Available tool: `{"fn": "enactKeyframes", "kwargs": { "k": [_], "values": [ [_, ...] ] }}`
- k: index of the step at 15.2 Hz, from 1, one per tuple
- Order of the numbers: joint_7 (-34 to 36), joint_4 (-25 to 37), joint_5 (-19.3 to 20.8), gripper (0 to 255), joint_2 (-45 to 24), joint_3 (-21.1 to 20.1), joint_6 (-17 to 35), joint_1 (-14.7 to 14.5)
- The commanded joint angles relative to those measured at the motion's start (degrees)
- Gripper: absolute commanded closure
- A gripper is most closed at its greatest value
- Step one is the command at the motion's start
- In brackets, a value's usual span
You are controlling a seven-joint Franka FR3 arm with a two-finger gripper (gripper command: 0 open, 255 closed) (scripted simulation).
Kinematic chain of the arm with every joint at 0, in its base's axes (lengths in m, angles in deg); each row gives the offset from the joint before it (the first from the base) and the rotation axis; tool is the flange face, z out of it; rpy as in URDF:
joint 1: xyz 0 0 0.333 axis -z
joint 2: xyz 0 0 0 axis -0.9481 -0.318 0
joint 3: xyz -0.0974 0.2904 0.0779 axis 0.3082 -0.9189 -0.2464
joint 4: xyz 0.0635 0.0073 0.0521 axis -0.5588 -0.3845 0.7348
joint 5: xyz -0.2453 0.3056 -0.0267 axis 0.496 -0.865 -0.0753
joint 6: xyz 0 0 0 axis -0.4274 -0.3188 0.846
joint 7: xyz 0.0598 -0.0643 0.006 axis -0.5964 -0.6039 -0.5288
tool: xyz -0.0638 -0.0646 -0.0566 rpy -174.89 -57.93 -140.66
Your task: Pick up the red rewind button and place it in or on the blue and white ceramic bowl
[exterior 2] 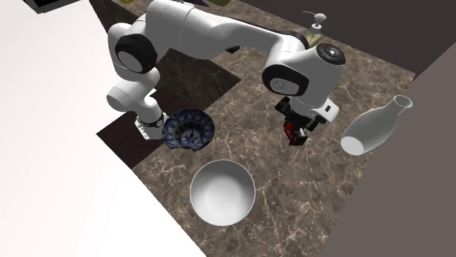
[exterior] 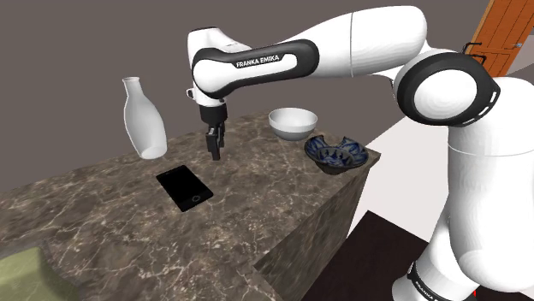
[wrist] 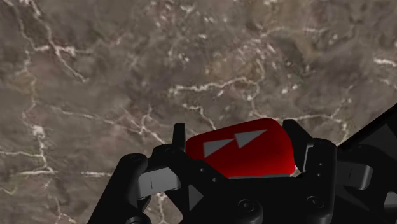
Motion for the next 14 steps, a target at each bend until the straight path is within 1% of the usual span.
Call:
{"fn": "enactKeyframes", "kwargs": {
  "k": [1,8,14],
  "values": [
    [0.01,1.18,-0.04,255,0.25,-0.04,-1.45,-0.05],
    [-0.04,7.35,0.01,255,-0.26,-0.09,-7.1,-0.28],
    [-0.04,13.87,0.18,255,-1.5,-0.12,-12.4,-0.61]
  ]
}}
